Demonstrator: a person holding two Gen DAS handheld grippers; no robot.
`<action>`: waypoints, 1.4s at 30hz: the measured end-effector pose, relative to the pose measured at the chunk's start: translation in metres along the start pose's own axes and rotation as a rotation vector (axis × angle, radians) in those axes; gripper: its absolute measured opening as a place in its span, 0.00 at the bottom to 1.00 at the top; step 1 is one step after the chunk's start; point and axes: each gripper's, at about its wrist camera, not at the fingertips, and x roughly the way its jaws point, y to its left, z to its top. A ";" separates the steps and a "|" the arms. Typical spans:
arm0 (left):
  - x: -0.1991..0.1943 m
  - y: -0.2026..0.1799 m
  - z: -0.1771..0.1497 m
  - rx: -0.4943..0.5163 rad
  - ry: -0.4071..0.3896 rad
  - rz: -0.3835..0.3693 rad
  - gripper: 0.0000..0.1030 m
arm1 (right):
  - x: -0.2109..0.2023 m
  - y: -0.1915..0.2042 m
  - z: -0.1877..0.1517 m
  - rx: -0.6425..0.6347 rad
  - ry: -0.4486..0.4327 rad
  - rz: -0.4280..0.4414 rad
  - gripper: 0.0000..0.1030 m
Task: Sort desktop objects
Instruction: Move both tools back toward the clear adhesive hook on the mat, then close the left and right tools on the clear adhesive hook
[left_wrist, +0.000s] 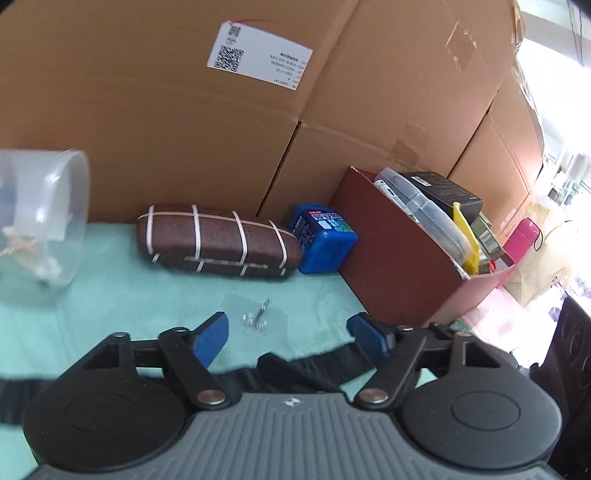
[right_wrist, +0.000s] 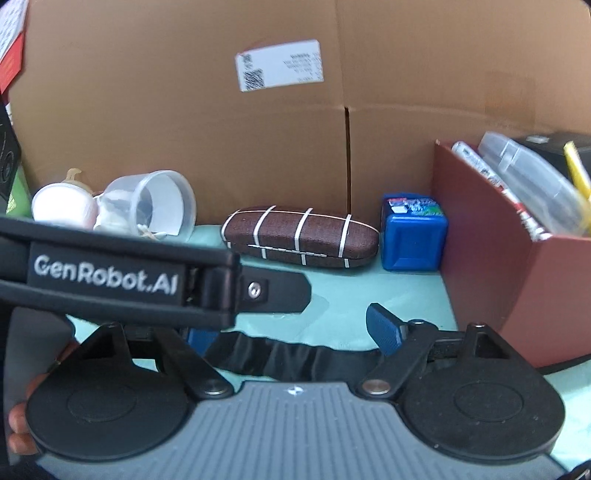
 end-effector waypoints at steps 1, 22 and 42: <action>0.005 0.001 0.004 0.001 0.010 0.000 0.62 | 0.005 -0.003 0.002 0.016 0.008 0.004 0.77; 0.047 0.036 0.022 -0.147 0.112 -0.101 0.00 | 0.038 -0.010 0.012 0.055 0.070 0.048 0.56; 0.030 0.032 0.024 -0.131 0.108 -0.188 0.00 | 0.031 -0.018 0.015 0.050 0.015 0.056 0.65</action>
